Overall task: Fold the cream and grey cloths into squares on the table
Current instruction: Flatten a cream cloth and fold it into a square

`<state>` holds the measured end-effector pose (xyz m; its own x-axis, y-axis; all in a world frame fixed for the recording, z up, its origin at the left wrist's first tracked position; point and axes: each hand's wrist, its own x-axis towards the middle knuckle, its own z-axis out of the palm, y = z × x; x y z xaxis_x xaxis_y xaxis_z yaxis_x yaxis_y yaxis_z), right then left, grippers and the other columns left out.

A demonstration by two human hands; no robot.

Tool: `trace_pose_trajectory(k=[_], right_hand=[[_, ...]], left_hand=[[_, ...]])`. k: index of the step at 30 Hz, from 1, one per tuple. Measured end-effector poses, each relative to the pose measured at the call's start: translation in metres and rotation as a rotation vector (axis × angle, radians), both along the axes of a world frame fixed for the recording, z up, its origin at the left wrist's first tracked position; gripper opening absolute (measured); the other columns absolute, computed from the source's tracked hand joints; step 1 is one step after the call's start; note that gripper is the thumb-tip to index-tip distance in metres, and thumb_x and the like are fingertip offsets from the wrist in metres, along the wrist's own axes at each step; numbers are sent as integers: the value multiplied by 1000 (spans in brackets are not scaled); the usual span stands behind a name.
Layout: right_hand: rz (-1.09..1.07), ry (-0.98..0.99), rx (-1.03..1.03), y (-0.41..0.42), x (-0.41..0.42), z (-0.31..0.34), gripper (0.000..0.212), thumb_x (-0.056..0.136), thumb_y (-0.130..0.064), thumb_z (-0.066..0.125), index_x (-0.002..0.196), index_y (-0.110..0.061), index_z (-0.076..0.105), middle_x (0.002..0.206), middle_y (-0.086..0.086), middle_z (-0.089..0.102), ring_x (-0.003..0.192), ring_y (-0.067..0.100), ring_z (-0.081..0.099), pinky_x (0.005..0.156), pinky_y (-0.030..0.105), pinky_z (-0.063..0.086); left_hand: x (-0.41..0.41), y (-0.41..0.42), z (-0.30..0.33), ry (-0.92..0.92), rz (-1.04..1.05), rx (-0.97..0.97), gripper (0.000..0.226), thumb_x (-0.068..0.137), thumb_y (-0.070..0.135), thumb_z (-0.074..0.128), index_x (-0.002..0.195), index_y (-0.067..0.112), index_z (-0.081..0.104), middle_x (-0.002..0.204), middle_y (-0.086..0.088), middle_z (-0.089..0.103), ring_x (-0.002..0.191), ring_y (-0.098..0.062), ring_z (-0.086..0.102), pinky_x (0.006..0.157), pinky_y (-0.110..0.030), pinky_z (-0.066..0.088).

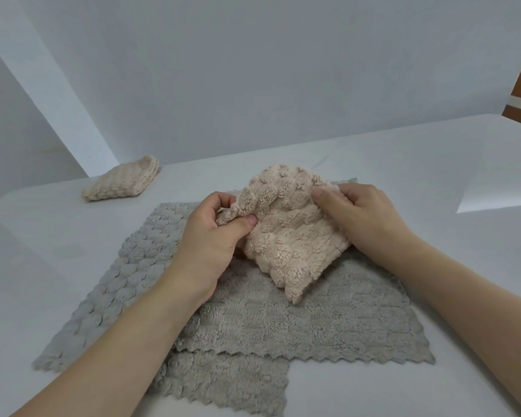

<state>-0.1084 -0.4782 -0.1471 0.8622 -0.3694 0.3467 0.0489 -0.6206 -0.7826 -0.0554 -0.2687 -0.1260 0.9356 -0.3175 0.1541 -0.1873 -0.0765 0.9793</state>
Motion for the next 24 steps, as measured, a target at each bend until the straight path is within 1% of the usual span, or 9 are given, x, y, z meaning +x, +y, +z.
trace_pose_trajectory(k=[4, 6, 8, 10, 14, 17, 19, 22, 24], right_hand=[[109, -5, 21, -3, 2, -2, 61, 91, -60, 49, 85, 0, 61, 80, 21, 65, 74, 33, 61, 70, 45, 51], [162, -6, -74, 1, 2, 0, 60, 90, -62, 43, 79, -4, 54, 71, 14, 59, 66, 27, 55, 65, 39, 46], [214, -4, -179, 5, -1, 1, 58, 88, -64, 37, 74, -8, 45, 64, 5, 49, 60, 18, 46, 57, 35, 36], [234, -13, -251, 6, -3, 1, 58, 90, -63, 32, 73, -9, 43, 65, 3, 49, 61, 17, 46, 58, 33, 34], [183, -60, -241, 7, -6, 4, 52, 94, -55, 38, 67, -11, 41, 61, -1, 48, 56, 12, 43, 54, 27, 32], [73, -76, -1, 7, -5, 12, 50, 91, -56, 50, 65, -14, 39, 57, -3, 41, 51, 10, 36, 50, 26, 30], [88, -18, 345, 0, -2, 16, 47, 88, -57, 56, 77, -12, 52, 62, -2, 58, 56, 11, 55, 57, 27, 46], [206, 43, 882, -12, -1, 20, 52, 88, -48, 61, 123, -10, 49, 103, 14, 69, 82, 32, 69, 72, 43, 58], [160, 36, 941, -15, 0, 23, 40, 95, -28, 56, 130, -25, 36, 106, 10, 63, 71, 24, 65, 61, 37, 53]], left_hand=[[5, 6, 6, -78, -5, 115, 14, 85, 20, 70, 96, 12, 67, 94, -10, 73, 85, -24, 69, 78, -35, 54], [10, 11, 13, -147, 28, 211, 19, 85, 34, 70, 99, 22, 70, 97, 0, 72, 90, -9, 66, 82, -28, 48], [15, 14, 20, -104, 30, 334, 36, 84, 51, 67, 112, 28, 66, 109, 11, 68, 100, 1, 61, 84, -24, 41], [17, 10, 26, -59, -25, 516, 65, 77, 72, 61, 124, 28, 62, 125, 11, 62, 111, -5, 56, 93, -29, 41], [21, -11, 34, -77, -86, 693, 73, 75, 78, 56, 99, 10, 67, 94, -9, 72, 84, -23, 68, 86, -39, 53], [29, -21, 41, -15, -145, 632, 82, 71, 76, 61, 121, 11, 60, 121, -5, 67, 109, -22, 64, 99, -48, 49], [32, -27, 43, -4, -141, 530, 86, 79, 69, 60, 141, 11, 41, 133, 5, 55, 119, -16, 53, 105, -39, 40], [37, -40, 36, -98, -42, 460, 46, 96, 50, 51, 123, 15, 40, 89, 0, 50, 73, -14, 48, 66, -29, 41], [39, -51, 32, -114, 22, 411, 32, 98, 44, 50, 113, 19, 36, 78, 0, 43, 59, -13, 39, 53, -27, 34]])
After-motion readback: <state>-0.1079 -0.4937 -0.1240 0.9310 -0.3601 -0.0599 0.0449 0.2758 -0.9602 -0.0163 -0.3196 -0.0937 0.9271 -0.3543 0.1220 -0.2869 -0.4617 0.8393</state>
